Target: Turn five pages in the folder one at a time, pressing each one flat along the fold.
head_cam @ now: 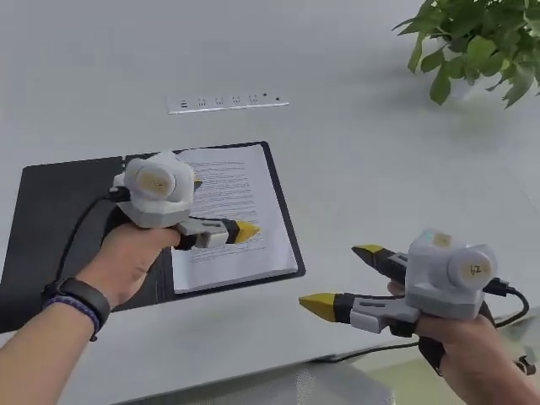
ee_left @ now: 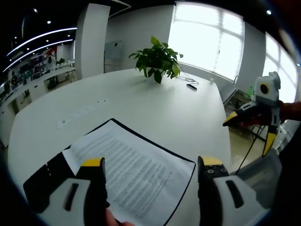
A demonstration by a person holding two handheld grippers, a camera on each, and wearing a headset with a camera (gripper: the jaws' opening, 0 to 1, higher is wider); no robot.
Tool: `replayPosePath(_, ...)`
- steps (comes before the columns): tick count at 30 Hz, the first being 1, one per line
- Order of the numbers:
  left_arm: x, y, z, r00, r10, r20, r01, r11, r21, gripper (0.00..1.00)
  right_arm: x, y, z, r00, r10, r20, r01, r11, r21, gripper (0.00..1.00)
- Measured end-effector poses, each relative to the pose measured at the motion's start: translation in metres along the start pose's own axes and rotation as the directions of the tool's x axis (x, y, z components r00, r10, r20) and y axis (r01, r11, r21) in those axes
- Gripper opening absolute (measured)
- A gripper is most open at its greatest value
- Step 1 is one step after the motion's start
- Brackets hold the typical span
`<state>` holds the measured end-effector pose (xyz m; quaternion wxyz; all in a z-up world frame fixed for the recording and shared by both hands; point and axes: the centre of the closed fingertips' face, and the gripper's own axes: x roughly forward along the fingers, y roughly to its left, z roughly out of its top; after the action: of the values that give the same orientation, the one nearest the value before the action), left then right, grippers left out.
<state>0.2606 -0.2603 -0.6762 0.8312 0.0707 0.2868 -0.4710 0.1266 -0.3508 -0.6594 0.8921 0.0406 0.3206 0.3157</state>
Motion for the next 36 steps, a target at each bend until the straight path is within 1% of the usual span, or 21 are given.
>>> replayPosePath(2,0.008,-0.003,-0.004,0.9998,0.0,-0.019,0.0,1.0,0.013,0.8,0.0,-0.001,-0.002,1.0,-0.001,-0.002,0.001,1.0,0.001,0.83)
replayPosePath(4,0.021,-0.01,-0.009,0.999,-0.013,-0.042,0.014,1.0,0.025,0.8,0.0,-0.001,-0.002,1.0,0.0,0.001,0.0,1.0,0.01,0.83)
replayPosePath(6,0.031,-0.015,-0.015,0.9978,-0.018,-0.063,0.021,0.999,0.041,0.8,0.0,0.0,-0.003,1.0,0.003,0.001,-0.003,1.0,0.013,0.83)
replayPosePath(10,0.049,-0.021,-0.028,0.995,-0.025,-0.097,0.029,0.999,0.037,0.8,0.0,0.0,-0.005,1.0,0.006,-0.005,-0.006,1.0,0.013,0.83)
replayPosePath(11,0.054,-0.022,-0.032,0.9934,-0.018,-0.113,0.022,0.999,0.038,0.8,-0.001,-0.001,-0.004,1.0,0.004,-0.002,-0.004,1.0,0.015,0.83)
replayPosePath(13,0.061,-0.022,-0.039,0.9915,0.001,-0.13,0.004,0.999,0.038,0.81,-0.002,-0.003,-0.004,1.0,0.001,0.002,-0.002,1.0,0.023,0.83)
replayPosePath(15,0.067,-0.024,-0.045,0.9897,0.008,-0.143,-0.003,0.999,0.036,0.82,-0.003,-0.005,-0.006,1.0,-0.002,0.0,0.002,1.0,0.026,0.83)
replayPosePath(18,0.073,-0.027,-0.05,0.9877,0.015,-0.155,-0.008,0.999,0.045,0.82,-0.006,-0.006,-0.007,1.0,-0.005,0.002,0.005,0.999,0.032,0.83)
replayPosePath(20,0.077,-0.031,-0.054,0.9862,0.009,-0.165,-0.001,0.999,0.043,0.82,-0.007,-0.008,-0.008,1.0,-0.009,0.003,0.009,0.999,0.039,0.83)
replayPosePath(21,0.079,-0.034,-0.056,0.9854,0.006,-0.17,0.002,0.999,0.047,0.82,-0.007,-0.009,-0.01,0.9999,-0.01,0.001,0.01,0.999,0.042,0.83)
replayPosePath(23,0.081,-0.036,-0.059,0.9834,0.012,-0.181,0.0,0.998,0.064,0.83,-0.008,-0.01,-0.011,0.9999,-0.013,-0.002,0.014,0.999,0.046,0.83)
replayPosePath(25,0.088,-0.03,-0.066,0.9816,0.021,-0.19,-0.005,0.997,0.082,0.83,-0.008,-0.011,-0.011,0.9999,-0.015,-0.002,0.015,0.999,0.05,0.83)
replayPosePath(26,0.089,-0.028,-0.07,0.9791,0.031,-0.201,-0.011,0.995,0.1,0.83,-0.008,-0.012,-0.011,0.9999,-0.017,-0.001,0.017,0.999,0.052,0.83)
replayPosePath(28,0.091,-0.026,-0.073,0.9769,0.037,-0.21,-0.014,0.994,0.107,0.83,-0.008,-0.014,-0.011,0.9998,-0.018,0.001,0.018,0.998,0.055,0.82)
replayPosePath(32,0.089,-0.025,-0.073,0.9764,0.034,-0.213,-0.009,0.993,0.12,0.82,-0.007,-0.018,-0.008,0.9998,-0.02,0.007,0.02,0.998,0.058,0.82)
replayPosePath(36,0.089,-0.022,-0.073,0.978,0.028,-0.207,-0.005,0.994,0.111,0.8,-0.004,-0.021,-0.008,0.9999,-0.015,0.004,0.015,0.998,0.056,0.82)
